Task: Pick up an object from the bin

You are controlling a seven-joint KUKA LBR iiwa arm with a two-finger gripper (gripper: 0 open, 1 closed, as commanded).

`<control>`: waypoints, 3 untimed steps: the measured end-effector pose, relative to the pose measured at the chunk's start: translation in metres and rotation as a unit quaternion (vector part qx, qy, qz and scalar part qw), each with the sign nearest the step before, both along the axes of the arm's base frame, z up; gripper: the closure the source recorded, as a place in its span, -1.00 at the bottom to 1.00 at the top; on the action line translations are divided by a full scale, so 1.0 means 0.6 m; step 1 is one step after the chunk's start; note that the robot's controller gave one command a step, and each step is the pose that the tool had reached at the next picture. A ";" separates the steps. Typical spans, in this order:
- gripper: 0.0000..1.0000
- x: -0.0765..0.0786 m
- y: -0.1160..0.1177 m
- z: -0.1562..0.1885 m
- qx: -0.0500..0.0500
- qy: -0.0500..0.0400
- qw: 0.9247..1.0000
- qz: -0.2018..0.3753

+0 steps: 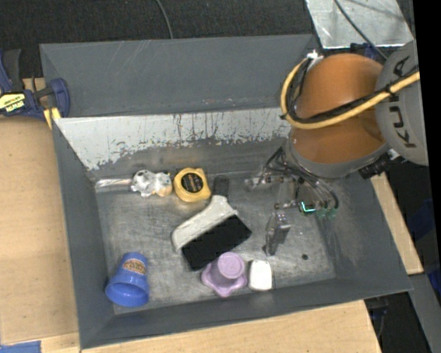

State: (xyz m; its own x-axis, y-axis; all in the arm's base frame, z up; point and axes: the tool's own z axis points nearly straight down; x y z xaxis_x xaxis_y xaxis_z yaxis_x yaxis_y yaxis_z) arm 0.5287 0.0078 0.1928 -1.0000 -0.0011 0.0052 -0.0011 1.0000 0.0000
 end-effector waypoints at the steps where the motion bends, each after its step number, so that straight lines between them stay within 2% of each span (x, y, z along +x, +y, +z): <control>1: -1.00 0.003 0.000 0.007 0.000 -0.004 1.000 0.000; 2: -1.00 0.009 0.019 -0.069 0.000 -0.008 1.000 0.014; 3: 1.00 0.032 0.135 -0.177 0.002 -0.024 0.986 0.164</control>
Offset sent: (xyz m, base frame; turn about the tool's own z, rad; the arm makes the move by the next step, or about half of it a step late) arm 0.0047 0.0315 -0.1204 -0.0754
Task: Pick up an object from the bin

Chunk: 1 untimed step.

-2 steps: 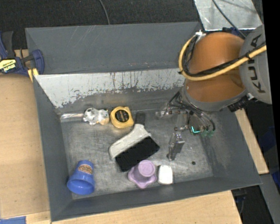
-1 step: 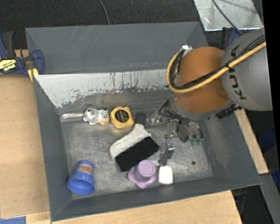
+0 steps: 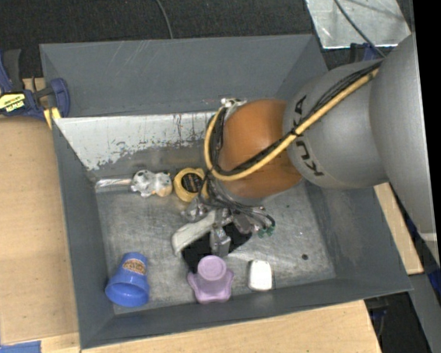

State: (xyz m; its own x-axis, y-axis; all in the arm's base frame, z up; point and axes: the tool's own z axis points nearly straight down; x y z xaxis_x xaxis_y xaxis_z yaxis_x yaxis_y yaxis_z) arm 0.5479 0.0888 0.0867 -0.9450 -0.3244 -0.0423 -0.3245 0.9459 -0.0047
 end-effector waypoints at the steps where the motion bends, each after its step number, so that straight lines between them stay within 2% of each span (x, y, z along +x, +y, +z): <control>1: 1.00 0.000 0.000 0.000 0.000 0.000 1.000 0.000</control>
Offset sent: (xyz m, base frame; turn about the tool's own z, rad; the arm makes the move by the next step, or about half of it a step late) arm 0.0034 0.0038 0.1155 0.0390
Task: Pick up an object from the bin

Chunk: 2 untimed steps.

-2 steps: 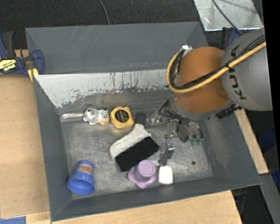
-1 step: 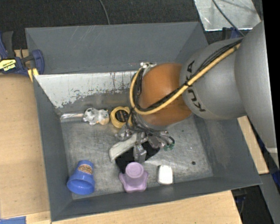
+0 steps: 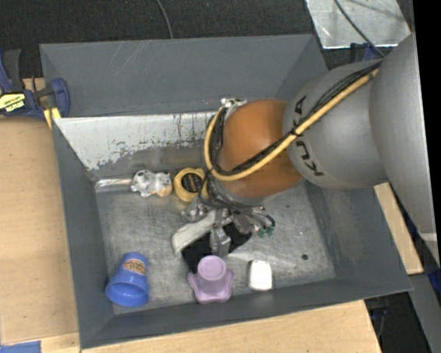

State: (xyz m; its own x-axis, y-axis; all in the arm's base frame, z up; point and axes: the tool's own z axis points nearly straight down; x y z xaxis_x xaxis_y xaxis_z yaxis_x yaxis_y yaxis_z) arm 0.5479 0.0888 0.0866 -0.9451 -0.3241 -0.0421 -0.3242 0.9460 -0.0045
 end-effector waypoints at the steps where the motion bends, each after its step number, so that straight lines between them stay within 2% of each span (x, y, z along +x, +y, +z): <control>1: 1.00 -0.009 0.001 0.061 -0.004 0.020 1.000 -0.006; 2: 1.00 -0.007 0.001 0.084 -0.004 0.020 1.000 -0.007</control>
Offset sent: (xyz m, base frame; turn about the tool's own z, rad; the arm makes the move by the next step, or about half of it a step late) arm 0.0101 -0.0038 0.2489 0.0119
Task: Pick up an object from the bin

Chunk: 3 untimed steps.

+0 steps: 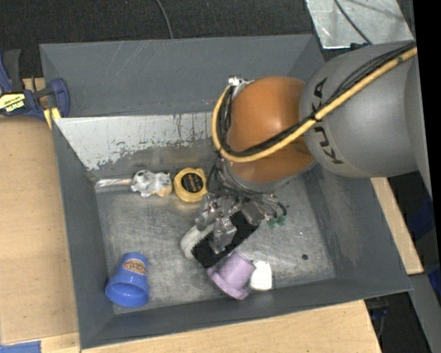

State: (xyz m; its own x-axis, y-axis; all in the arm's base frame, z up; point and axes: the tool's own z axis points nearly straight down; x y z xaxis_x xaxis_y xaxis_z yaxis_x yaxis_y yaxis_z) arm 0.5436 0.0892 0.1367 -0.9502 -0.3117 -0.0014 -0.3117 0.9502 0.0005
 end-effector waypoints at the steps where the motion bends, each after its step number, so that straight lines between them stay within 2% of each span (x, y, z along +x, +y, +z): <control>1: 1.00 -0.020 -0.002 0.043 0.000 -0.004 0.998 0.066; 2: 1.00 -0.031 -0.007 -0.056 -0.001 -0.002 0.983 0.182; 3: 1.00 -0.030 -0.003 -0.059 0.000 -0.004 0.984 0.177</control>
Offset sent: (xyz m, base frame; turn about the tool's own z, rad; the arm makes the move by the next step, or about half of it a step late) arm -0.0239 -0.0047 -0.0667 -0.3505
